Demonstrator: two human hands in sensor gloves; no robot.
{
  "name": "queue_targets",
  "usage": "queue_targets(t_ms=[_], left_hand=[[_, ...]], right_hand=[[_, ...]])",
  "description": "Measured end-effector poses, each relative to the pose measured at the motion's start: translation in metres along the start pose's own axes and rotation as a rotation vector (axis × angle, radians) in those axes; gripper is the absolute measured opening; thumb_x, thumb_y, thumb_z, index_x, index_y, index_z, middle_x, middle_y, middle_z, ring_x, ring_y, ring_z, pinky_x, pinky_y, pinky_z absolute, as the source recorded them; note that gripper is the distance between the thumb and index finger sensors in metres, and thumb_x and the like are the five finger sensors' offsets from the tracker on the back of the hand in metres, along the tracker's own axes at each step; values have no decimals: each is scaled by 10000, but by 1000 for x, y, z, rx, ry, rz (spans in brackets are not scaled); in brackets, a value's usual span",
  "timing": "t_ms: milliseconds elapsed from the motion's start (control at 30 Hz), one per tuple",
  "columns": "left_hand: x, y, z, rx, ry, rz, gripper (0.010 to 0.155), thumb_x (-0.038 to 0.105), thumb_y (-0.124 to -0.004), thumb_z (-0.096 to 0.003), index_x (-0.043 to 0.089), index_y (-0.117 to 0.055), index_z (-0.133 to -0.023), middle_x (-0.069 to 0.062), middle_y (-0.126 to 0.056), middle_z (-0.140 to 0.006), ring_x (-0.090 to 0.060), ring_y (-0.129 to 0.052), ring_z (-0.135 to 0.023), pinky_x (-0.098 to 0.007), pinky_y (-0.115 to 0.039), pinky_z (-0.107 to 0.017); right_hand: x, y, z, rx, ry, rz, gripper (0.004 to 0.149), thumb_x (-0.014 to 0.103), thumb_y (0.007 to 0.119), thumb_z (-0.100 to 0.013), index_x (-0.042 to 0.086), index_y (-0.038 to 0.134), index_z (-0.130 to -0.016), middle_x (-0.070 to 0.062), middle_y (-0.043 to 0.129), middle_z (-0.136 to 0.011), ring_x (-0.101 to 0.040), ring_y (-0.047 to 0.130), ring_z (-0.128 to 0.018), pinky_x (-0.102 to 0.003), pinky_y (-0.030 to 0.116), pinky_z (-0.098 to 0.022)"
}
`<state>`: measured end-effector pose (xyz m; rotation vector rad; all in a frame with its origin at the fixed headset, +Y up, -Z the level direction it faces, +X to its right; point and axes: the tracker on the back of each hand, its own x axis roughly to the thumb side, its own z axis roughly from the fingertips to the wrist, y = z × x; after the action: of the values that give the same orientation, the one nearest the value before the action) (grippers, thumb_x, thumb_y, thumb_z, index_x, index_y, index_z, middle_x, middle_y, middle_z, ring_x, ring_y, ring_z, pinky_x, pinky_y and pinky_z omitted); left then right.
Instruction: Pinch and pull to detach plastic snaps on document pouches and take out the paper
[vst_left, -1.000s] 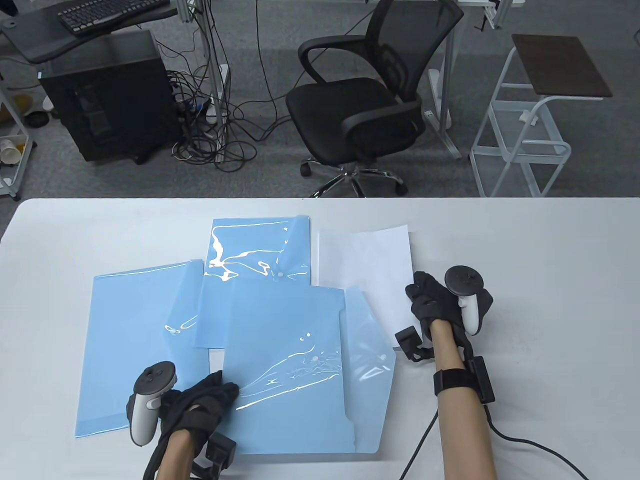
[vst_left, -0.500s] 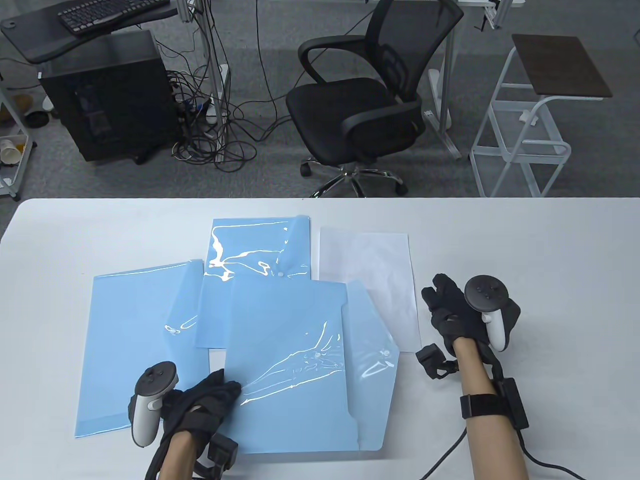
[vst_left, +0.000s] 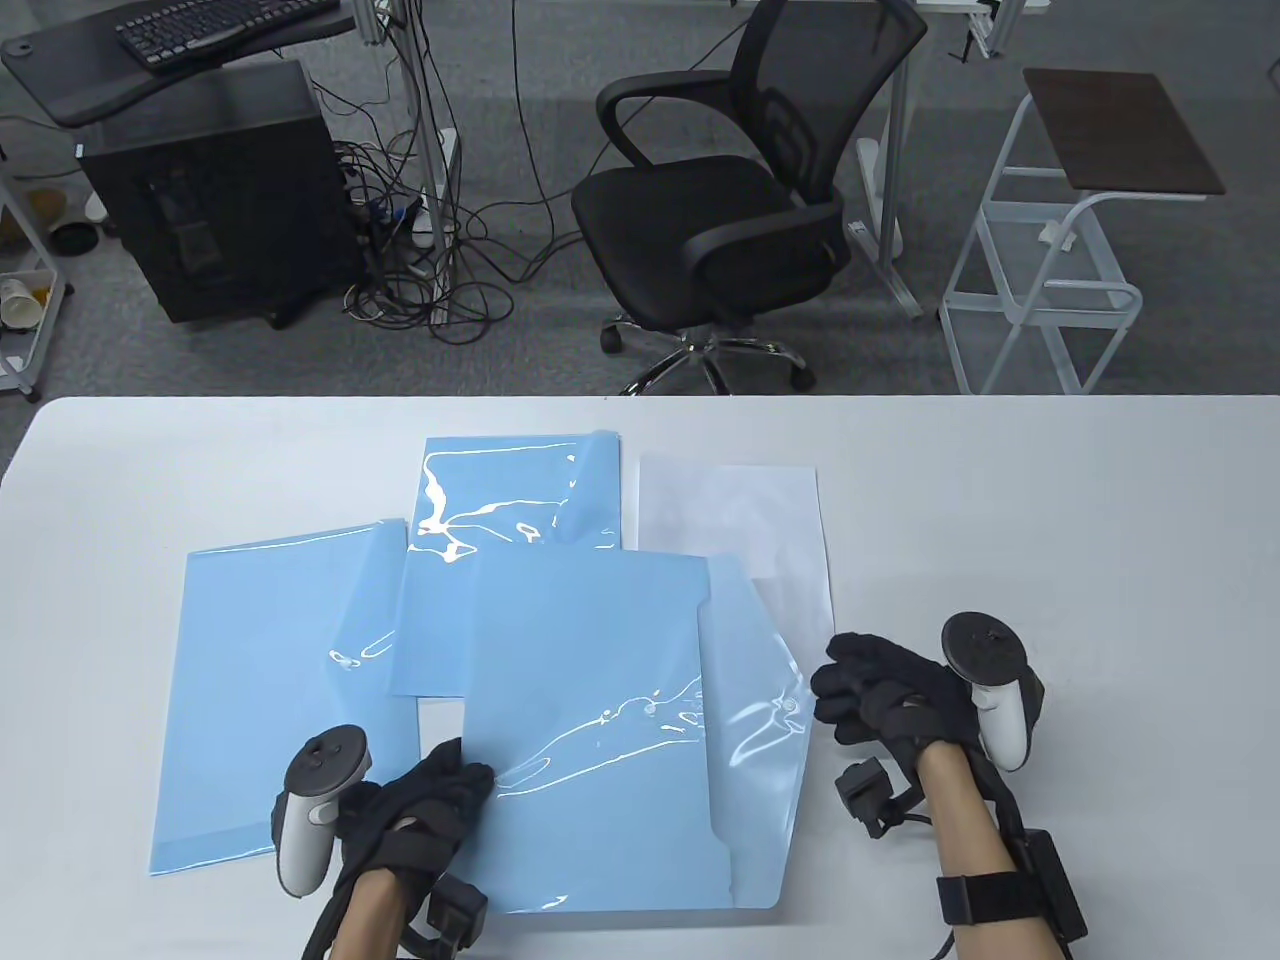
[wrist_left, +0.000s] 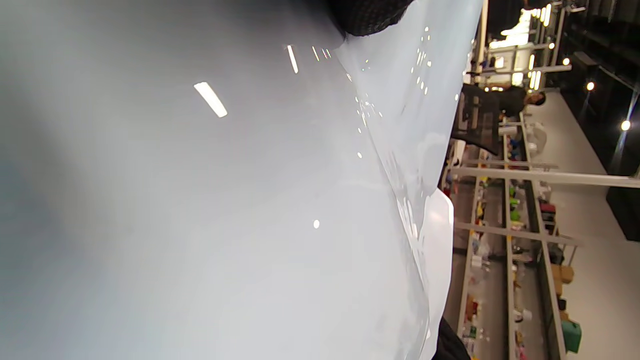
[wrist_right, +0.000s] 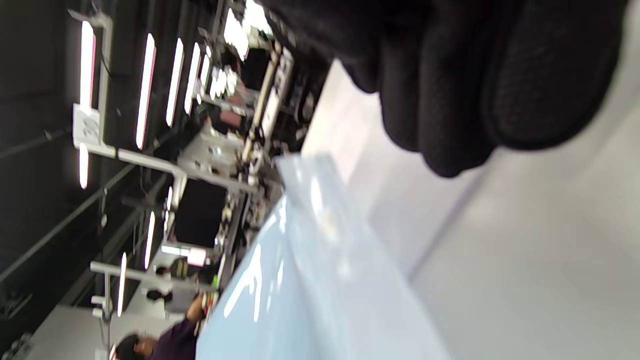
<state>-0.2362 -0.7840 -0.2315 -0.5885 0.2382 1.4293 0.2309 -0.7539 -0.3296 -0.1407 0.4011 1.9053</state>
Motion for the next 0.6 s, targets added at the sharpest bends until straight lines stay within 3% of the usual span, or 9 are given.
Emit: queue_targets(t_ms=[100, 367, 600], left_hand=[[-2, -2, -3, 4, 9, -21, 455, 243, -628, -597, 143, -576, -1038, -43, -871, -878, -219, -1023, -570, -379, -893, -433], [-5, -8, -8, 2, 41, -54, 457, 244, -622, -600, 157, -564, -1045, -40, -857, -898, -235, -1017, -600, -390, -888, -454], [-6, -8, -8, 20, 69, -79, 458, 246, -625, -601, 156, -564, -1046, -41, -857, -906, -240, -1019, -611, -394, -888, -460]], right_hand=[[-5, 12, 2, 144, 12, -25, 479, 102, 689, -545, -59, 709, -996, -338, 937, -829, -453, 1047, -531, -530, 926, -319], [16, 39, 10, 284, -88, 1, 486, 113, 682, -554, -15, 687, -1022, -340, 888, -903, -497, 996, -616, -581, 875, -386], [43, 90, 26, 271, -210, 341, 563, 164, 679, -568, -20, 550, -1085, -395, 618, -1098, -627, 727, -880, -723, 697, -531]])
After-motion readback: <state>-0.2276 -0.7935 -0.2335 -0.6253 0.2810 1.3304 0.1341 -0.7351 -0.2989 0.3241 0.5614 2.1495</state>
